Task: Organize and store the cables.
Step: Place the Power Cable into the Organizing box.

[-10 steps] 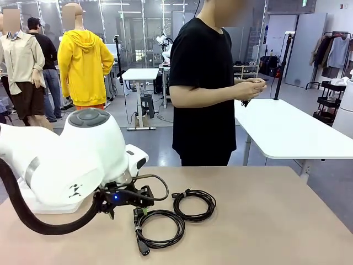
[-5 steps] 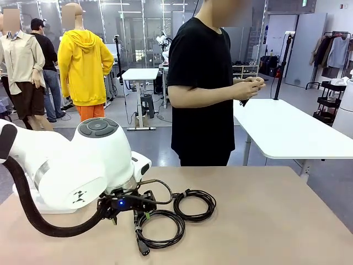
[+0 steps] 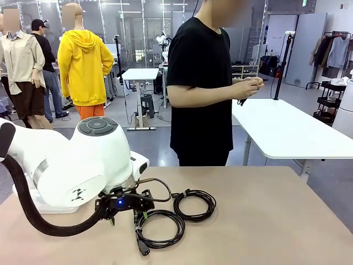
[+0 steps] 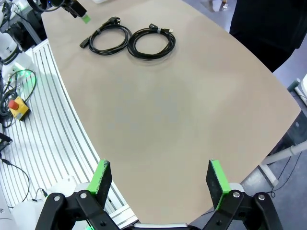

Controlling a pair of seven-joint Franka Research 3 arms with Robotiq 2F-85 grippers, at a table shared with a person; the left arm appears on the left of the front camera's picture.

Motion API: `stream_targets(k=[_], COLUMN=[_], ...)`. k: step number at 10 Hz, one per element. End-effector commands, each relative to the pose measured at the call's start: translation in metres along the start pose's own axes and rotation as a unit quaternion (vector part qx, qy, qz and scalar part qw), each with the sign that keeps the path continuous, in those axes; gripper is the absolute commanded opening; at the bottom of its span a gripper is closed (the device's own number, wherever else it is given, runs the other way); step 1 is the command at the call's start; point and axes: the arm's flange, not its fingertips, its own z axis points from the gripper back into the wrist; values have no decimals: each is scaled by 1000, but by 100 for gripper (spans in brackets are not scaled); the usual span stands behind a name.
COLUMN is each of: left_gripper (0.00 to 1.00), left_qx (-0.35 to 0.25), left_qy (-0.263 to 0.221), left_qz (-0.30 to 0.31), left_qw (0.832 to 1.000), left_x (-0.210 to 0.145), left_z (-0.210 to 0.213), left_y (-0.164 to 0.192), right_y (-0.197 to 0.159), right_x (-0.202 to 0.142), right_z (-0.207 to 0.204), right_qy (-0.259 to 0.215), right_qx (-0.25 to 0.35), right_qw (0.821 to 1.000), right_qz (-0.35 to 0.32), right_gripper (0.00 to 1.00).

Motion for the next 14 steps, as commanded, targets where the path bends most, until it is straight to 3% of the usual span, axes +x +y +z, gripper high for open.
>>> stream_targets(k=[1, 3, 12, 13, 14], left_gripper=[100, 100, 100, 92, 68], left_qx=[38, 49, 61, 58, 59], left_qy=[17, 24, 64, 69, 68], left_qz=[38, 66, 56, 59, 60], left_qw=[998, 996, 995, 994, 994], left_x=[7, 9, 38, 37, 36], left_z=[-17, -36, -92, -92, -92], left_y=[-25, -27, -40, -39, -38], right_y=[0, 0, 0, 0, 0], right_x=[0, 0, 0, 0, 0], right_z=[1, 1, 1, 1, 1], right_qy=[-4, -4, -4, -4, -4], right_qx=[4, 4, 4, 4, 4], right_qw=[1000, 1000, 1000, 1000, 1000], right_qz=[10, 10, 10, 10, 10], right_gripper=[100, 100, 100, 100, 100])
